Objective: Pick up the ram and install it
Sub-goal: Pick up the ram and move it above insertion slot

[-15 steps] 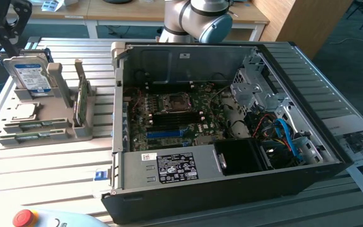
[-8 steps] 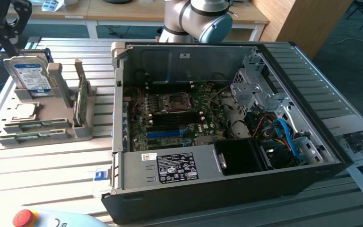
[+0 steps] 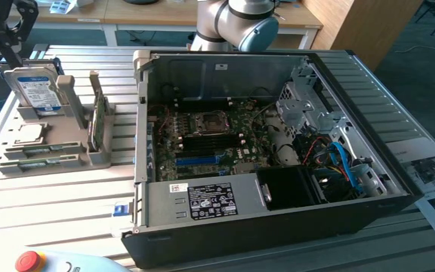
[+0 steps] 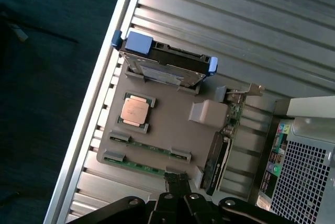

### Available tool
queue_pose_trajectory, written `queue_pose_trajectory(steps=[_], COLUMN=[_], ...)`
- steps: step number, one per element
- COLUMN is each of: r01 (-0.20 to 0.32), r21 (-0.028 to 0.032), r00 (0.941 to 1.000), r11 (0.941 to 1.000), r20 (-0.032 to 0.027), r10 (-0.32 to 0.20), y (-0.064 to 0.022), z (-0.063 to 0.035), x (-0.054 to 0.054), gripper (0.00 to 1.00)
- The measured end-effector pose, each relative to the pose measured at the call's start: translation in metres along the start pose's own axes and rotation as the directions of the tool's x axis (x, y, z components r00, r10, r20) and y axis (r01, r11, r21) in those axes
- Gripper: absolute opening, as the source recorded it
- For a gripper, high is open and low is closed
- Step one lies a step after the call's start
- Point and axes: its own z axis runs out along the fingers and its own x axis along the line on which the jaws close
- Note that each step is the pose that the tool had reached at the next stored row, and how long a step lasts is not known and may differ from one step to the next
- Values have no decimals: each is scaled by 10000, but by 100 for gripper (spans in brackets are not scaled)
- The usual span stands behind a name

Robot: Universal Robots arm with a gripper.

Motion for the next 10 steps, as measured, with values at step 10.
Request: queue_pose_trajectory(steps=[10], r01=[565], r21=[-14], r00=[9984], r11=[9984], r20=[-25], r10=[-565], y=[0], z=[0], x=[0], gripper=[10])
